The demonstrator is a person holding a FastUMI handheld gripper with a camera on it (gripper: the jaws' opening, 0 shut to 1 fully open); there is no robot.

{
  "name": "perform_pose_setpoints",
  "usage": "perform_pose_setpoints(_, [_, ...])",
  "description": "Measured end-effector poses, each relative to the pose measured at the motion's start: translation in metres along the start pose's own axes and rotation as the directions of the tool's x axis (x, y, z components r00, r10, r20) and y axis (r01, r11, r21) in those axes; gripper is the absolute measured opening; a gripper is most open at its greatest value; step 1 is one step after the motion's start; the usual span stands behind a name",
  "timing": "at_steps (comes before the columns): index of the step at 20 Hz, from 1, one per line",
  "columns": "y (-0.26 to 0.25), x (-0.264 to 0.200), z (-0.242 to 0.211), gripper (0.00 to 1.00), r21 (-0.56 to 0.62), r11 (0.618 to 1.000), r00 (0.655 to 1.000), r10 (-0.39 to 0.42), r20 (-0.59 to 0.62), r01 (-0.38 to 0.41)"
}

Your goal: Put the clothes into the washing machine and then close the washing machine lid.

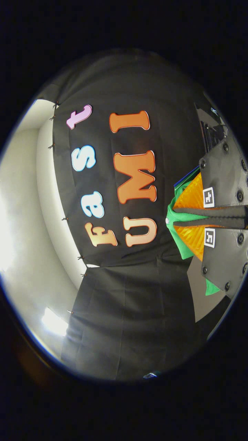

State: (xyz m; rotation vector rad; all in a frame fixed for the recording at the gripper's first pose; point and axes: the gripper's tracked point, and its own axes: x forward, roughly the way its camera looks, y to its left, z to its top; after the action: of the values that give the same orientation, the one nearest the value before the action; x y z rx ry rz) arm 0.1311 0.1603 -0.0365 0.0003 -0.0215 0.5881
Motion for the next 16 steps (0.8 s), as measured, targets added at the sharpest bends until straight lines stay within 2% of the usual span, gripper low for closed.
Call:
perform_pose_setpoints(4, [-0.056,-0.009,0.008,0.08,0.003,0.999,0.999,-0.04,0.006,0.04])
perform_pose_setpoints(9, [-0.104,-0.018,0.006,0.08,0.0,0.999,0.999,-0.043,0.0,0.043])
perform_pose_setpoints(16, [-0.153,-0.029,-0.023,0.08,-0.016,0.998,0.996,-0.069,-0.052,0.068])
